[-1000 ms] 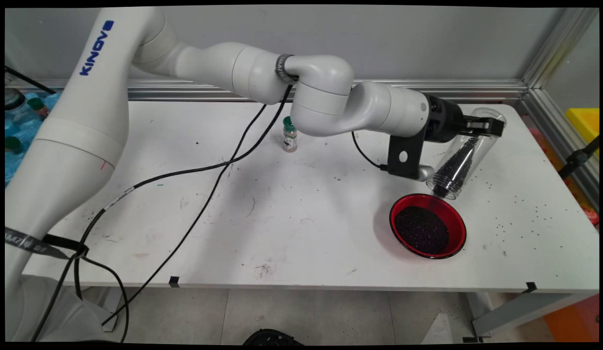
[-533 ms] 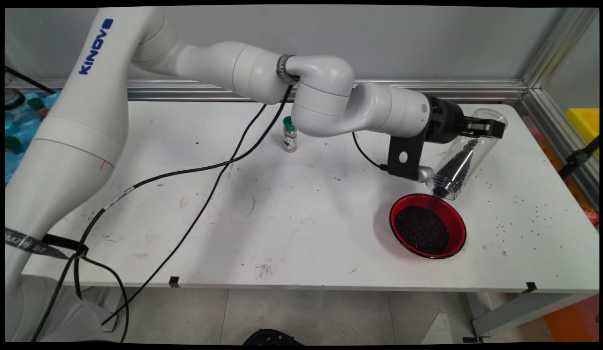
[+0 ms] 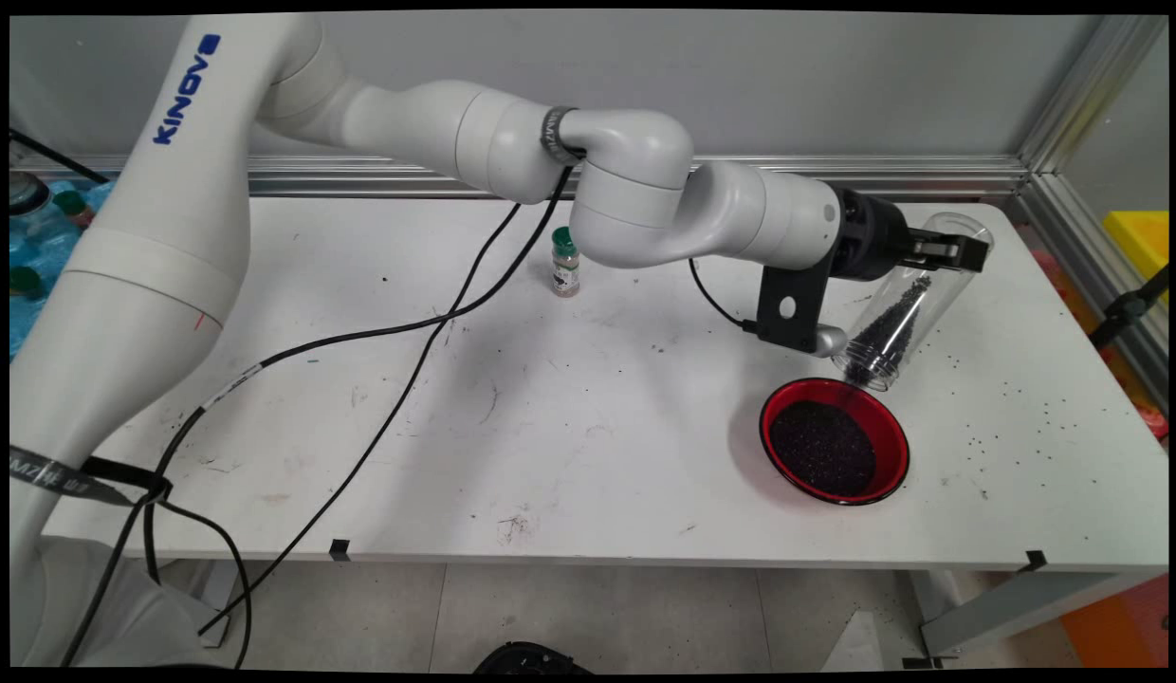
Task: Pour the black seasoning powder in the red bowl
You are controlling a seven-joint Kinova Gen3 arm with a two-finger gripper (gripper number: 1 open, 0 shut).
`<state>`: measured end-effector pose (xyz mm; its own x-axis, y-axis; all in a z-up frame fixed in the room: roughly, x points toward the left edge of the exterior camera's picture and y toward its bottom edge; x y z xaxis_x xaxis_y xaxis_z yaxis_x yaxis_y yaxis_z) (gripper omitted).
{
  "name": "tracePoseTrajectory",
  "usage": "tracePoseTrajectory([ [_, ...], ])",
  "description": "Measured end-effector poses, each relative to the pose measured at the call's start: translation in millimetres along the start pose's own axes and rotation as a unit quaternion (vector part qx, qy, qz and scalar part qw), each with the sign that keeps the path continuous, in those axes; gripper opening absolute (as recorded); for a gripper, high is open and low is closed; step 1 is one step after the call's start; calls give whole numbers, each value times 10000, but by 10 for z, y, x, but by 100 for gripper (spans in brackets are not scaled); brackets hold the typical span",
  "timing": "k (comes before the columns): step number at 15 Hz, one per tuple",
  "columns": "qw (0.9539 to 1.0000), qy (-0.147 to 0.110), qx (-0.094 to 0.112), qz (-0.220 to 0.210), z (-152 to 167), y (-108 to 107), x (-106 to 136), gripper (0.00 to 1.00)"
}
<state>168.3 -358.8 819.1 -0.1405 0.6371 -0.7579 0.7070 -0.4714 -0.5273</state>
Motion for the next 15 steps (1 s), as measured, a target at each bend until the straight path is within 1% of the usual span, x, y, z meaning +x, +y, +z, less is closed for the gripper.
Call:
tracePoseTrajectory([
  [15, 9999, -54, 46, 95, -12, -41, -15, 0],
])
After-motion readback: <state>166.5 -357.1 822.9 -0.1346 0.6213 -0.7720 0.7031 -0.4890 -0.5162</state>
